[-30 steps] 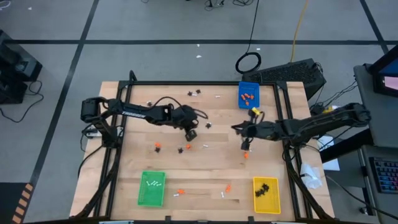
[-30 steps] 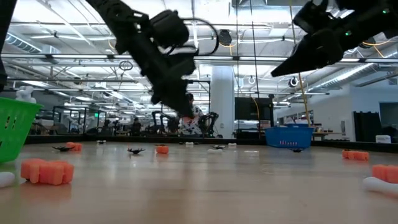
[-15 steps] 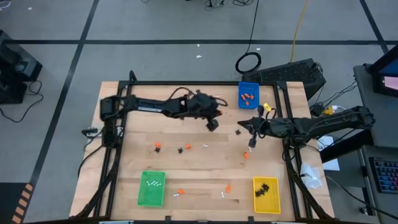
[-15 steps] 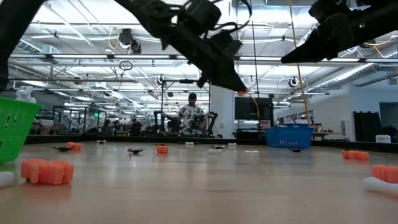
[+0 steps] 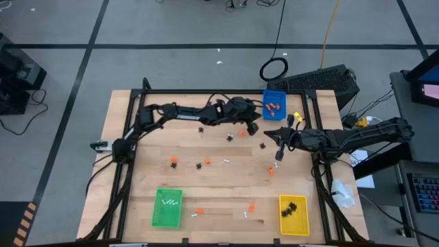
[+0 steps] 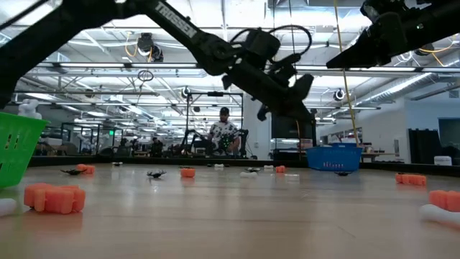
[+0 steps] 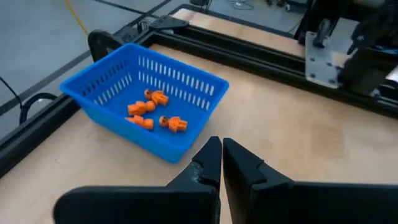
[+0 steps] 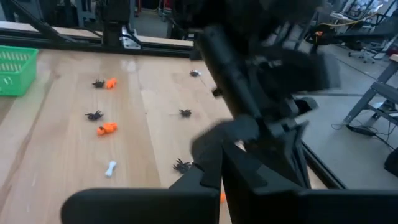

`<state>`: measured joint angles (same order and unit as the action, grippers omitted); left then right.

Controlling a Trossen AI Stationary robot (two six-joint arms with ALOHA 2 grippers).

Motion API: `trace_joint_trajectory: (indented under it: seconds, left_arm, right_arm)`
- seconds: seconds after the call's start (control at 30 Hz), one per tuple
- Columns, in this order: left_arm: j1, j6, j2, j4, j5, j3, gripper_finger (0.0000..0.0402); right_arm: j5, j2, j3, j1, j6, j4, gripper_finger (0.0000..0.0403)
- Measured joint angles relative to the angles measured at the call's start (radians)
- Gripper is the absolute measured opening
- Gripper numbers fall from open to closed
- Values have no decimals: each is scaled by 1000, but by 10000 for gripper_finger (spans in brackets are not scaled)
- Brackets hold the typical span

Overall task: Sort Halloween decoration
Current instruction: Put the orange toy skeleton into the blue bin

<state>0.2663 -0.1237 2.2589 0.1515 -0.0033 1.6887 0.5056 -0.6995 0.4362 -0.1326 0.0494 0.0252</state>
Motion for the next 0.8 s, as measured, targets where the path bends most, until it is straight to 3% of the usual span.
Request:
trace_joint_trajectory:
  seconds: [0.2,0.4,0.8]
  left_arm:
    - [5,31,41,-34,46,56,6]
    - [-38,124,-2,-228,85,54,0]
    - [-139,106,-51,-4,-58,-147,0]
  right_arm:
    - [0,6,0,0,-26,-54,0]
    - [-5,6,0,0,-55,-106,0]
    - [-12,0,0,0,-157,-178,0]
